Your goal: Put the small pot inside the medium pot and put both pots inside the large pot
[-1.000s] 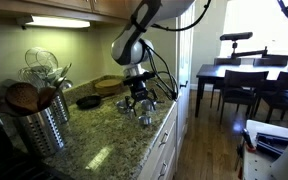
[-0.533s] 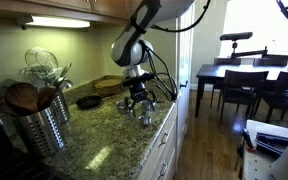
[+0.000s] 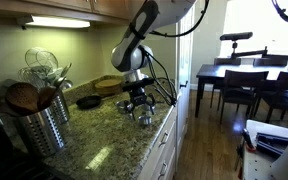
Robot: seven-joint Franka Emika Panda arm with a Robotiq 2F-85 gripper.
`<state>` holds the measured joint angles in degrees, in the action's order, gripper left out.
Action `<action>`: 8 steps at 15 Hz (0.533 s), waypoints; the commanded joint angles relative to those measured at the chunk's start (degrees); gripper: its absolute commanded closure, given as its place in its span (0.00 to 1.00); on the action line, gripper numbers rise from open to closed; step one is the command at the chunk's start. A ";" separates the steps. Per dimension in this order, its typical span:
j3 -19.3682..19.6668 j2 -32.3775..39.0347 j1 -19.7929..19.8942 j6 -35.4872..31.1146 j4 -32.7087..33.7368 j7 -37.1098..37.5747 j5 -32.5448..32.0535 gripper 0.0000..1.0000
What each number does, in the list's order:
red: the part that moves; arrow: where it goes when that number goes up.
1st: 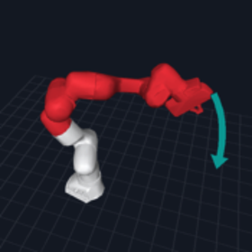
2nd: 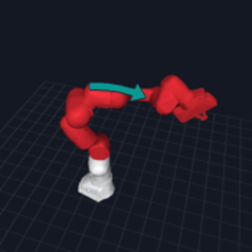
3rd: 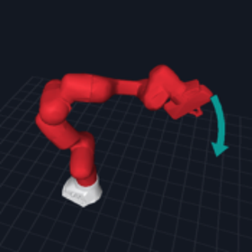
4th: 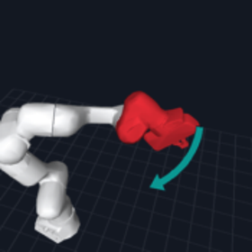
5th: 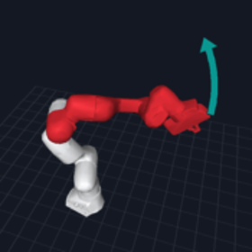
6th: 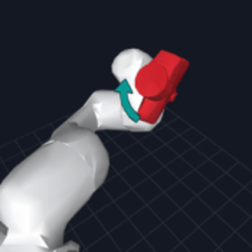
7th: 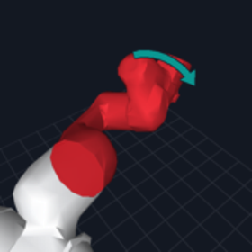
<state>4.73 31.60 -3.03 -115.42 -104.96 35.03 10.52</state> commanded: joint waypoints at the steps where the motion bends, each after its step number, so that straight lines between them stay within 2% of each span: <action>1: 0.13 1.01 -0.25 -1.05 0.56 1.46 0.23 0.00; 6: 0.13 1.58 -0.31 -1.00 0.62 1.45 0.26 0.00; 8: 0.15 1.65 -0.32 -0.99 0.54 1.44 0.23 0.06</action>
<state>4.73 32.96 -3.03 -115.63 -104.70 35.03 10.52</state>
